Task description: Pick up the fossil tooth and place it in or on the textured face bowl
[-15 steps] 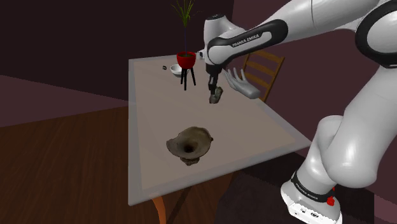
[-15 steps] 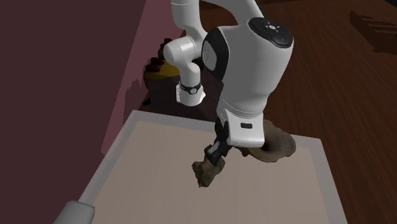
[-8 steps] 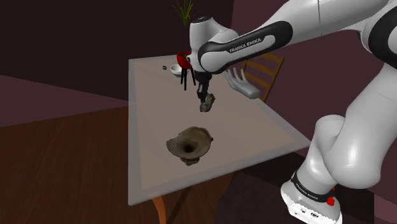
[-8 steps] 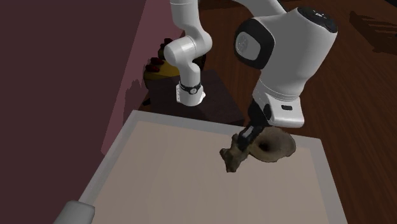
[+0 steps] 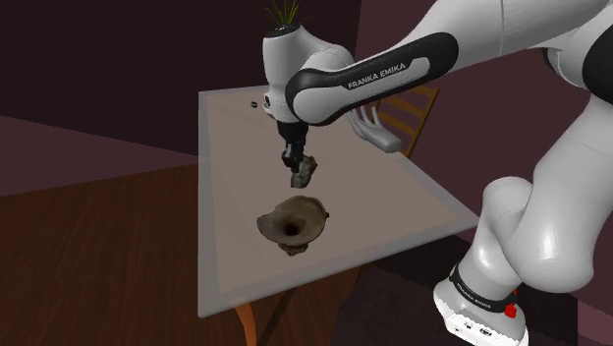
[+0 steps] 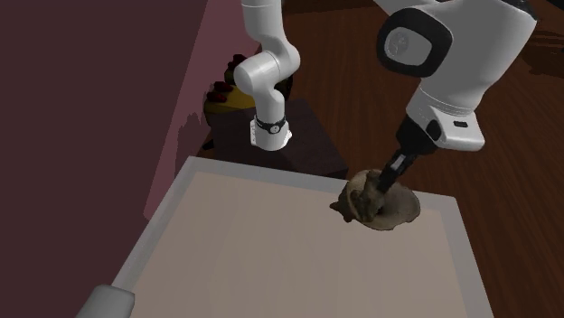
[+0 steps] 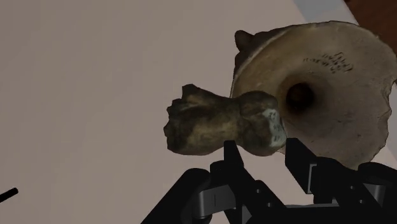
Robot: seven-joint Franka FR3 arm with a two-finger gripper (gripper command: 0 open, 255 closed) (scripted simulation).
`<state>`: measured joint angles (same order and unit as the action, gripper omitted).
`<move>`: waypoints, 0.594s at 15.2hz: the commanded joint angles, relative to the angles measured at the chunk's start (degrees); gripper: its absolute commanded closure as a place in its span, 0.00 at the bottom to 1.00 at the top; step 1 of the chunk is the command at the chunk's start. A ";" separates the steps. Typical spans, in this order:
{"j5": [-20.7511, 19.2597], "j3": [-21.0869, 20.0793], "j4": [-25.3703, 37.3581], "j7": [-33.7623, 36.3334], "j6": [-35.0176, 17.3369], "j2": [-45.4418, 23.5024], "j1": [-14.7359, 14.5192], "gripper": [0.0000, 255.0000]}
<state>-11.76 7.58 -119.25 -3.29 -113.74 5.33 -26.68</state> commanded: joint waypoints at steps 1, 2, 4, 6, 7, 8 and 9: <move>0.32 -1.51 1.18 2.66 0.59 -1.06 -1.29 1.00; 0.48 -2.23 1.90 3.90 1.03 -1.57 -1.94 1.00; 0.78 -3.65 3.55 6.34 1.95 -2.76 -3.20 1.00; 0.90 -4.46 4.12 7.91 1.79 -3.75 -3.96 1.00; 0.85 -4.45 3.56 8.03 1.05 -3.95 -3.95 1.00; 0.80 -4.43 3.02 8.15 0.31 -4.15 -3.93 1.00; 0.75 -4.42 2.49 8.28 -0.42 -4.36 -3.92 1.00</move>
<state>-10.96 3.19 -116.21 4.73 -113.38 1.18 -30.57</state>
